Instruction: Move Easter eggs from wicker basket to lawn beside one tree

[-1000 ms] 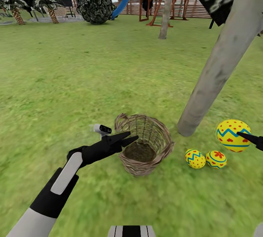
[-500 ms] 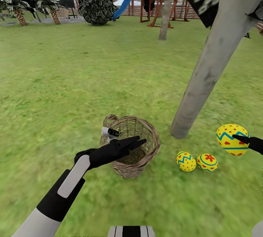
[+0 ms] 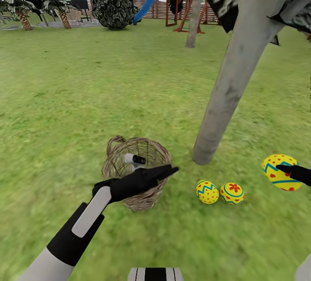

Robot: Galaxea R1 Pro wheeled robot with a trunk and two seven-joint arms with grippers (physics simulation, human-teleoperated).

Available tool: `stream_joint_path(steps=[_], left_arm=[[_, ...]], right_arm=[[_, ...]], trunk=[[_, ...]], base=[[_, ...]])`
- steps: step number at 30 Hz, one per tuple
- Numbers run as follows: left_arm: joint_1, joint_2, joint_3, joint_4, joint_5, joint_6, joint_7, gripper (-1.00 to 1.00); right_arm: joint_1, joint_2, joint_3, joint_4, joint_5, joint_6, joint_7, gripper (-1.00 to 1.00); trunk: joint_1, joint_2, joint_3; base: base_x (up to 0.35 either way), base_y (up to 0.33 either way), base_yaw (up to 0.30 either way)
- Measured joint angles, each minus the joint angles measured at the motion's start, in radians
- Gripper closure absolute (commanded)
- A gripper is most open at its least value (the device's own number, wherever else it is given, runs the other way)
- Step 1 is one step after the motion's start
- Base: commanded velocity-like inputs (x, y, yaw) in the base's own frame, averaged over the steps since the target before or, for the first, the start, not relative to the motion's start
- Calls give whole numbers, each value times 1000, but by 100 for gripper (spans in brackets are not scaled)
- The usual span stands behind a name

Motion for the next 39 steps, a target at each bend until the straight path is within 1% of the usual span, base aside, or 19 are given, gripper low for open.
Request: stream_joint_path(steps=[5,7,8,9,10,14,17,19,22,23,25,26,27,28,30,32,34,36,39], left_arm=[[0,0,-2,0,-1,-2,0,-100],[0,-1,-3,1,-1,-2,0,-100],[0,-6,-3,1,-1,-2,1,-100],[0,-20,-4,1,-1,-2,1,-100],[0,-25,-5,2,-2,-2,1,-100],[0,-29,-5,3,-2,-2,3,-100],[0,-29,-5,3,-3,-3,3,-100],[0,-30,-14,3,-3,-4,4,-100],[0,-30,-30,3,-3,-4,4,-100],[0,-30,-32,3,-3,-5,4,-100],[0,-34,-45,3,-2,-63,4,-100],[0,-36,-81,3,-3,-109,5,-100],[0,-36,-105,3,-3,-125,5,-100],[0,-38,-139,3,-4,-141,6,-100],[0,-43,-170,2,-2,-152,6,-100],[0,-45,-206,2,-2,-156,6,-100],[2,-45,-220,2,2,-179,6,-100],[3,-44,-227,3,5,-207,6,-100],[4,-44,-246,3,7,-218,7,-100]], right_arm=[[0,4,19,0,1,0,-34,100],[1,29,26,1,1,-5,-49,100],[0,39,36,1,2,-17,-81,100],[0,48,52,3,-2,-39,-162,100],[0,59,66,14,-7,-56,-209,100],[-1,98,113,105,-10,-140,-257,100],[-1,103,120,115,-10,-152,-273,100],[-1,123,121,117,-4,-169,-279,100],[-1,131,121,125,-4,-196,-349,100],[-1,137,121,143,-6,-224,-391,100],[-4,160,128,241,-9,-338,-516,100],[-5,167,134,320,-9,-416,-587,100],[-6,168,138,369,-9,-454,-619,100],[-12,170,155,486,-10,-535,-682,100],[-25,170,189,701,-7,-717,-826,100],[-30,171,203,790,-5,-813,-903,100],[-31,181,210,814,-1,-836,-921,100],[-32,197,241,820,1,-840,-927,100],[-32,201,271,840,-2,-838,-963,100]], trunk=[[0,0,0],[0,0,0],[0,0,0],[0,0,-1],[0,0,-2],[0,0,-5],[0,0,-8],[0,0,-9],[0,0,-9],[0,0,-9],[0,0,-9],[0,0,-9],[0,0,-9],[0,0,-9],[0,0,-9],[0,0,-9],[0,0,-9],[0,0,-9],[0,0,-9]], base=[[0,-345,0],[0,-347,62],[0,-347,150],[0,-347,201],[0,-347,219],[0,-347,234],[0,-347,237],[0,-348,238],[0,-348,238],[0,-347,238],[0,-347,238],[0,-336,237],[0,-257,221],[0,-177,185],[0,-63,151],[0,-13,68],[0,-3,14],[0,-1,4],[0,0,0]])
